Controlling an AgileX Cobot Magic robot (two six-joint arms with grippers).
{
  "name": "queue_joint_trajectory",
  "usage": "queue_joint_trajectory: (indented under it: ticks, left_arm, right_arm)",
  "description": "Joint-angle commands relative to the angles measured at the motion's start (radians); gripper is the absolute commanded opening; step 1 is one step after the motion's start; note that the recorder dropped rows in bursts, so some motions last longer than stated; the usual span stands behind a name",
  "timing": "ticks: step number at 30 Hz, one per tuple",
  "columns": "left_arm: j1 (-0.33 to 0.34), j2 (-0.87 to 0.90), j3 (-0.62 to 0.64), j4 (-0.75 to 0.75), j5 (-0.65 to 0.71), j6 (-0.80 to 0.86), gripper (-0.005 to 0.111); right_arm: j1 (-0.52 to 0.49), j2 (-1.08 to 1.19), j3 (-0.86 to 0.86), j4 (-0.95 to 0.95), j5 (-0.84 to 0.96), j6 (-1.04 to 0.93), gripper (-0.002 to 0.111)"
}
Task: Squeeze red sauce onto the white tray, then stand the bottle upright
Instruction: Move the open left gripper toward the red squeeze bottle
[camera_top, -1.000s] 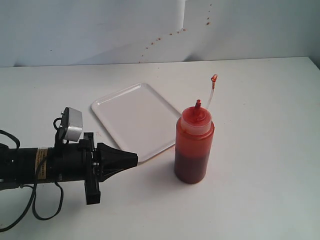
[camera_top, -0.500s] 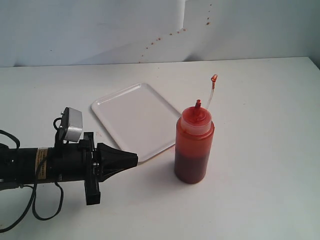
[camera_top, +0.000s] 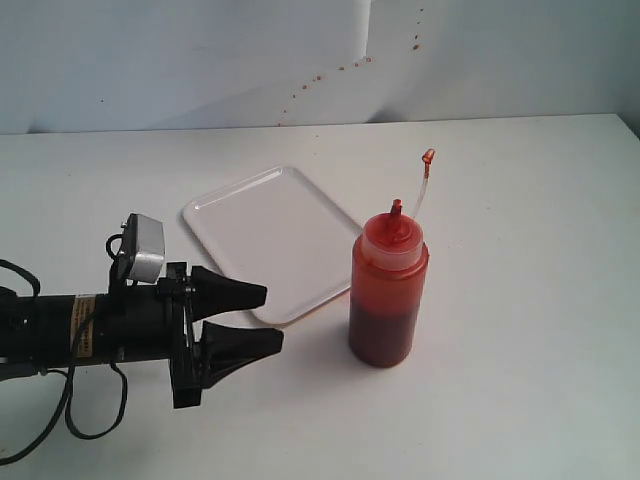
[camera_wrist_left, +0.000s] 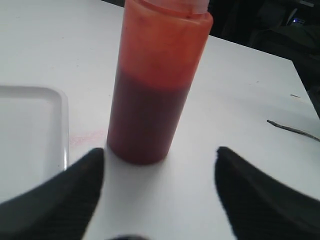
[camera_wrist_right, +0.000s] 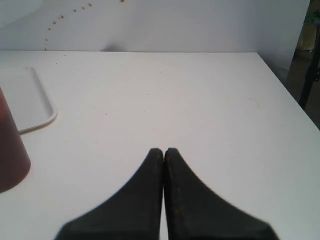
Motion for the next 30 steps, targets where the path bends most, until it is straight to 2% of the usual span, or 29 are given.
queue_joint_trajectory:
  ticks: [1,3,12,18,24,30]
  left_arm:
    - [-0.006,0.001,-0.004,-0.019,-0.012,0.006,0.098]
    - [-0.006,0.001,-0.004,-0.028,-0.012,0.006,0.105]
    - [-0.006,0.001,-0.004,-0.088,-0.012,0.008,0.105]
    - [-0.006,0.001,-0.02,-0.113,-0.012,0.195,0.105]
    - [-0.006,0.003,-0.131,-0.158,-0.012,0.209,0.105]
    - [-0.006,0.003,-0.24,-0.157,0.112,0.185,0.105]
  right_arm:
    - [0.003,-0.005,0.004,0.007,-0.004,-0.005,0.0]
    - [0.003,-0.005,0.004,0.007,-0.004,-0.005,0.0]
    - [0.003,-0.005,0.004,0.007,-0.004,-0.005,0.0]
    - [0.003,-0.005,0.004,0.007,-0.004,-0.005,0.0]
    - [0.003,-0.005,0.004,0.007,-0.004,-0.005,0.0]
    - [0.003,-0.005,0.004,0.007,-0.004,-0.003,0.0]
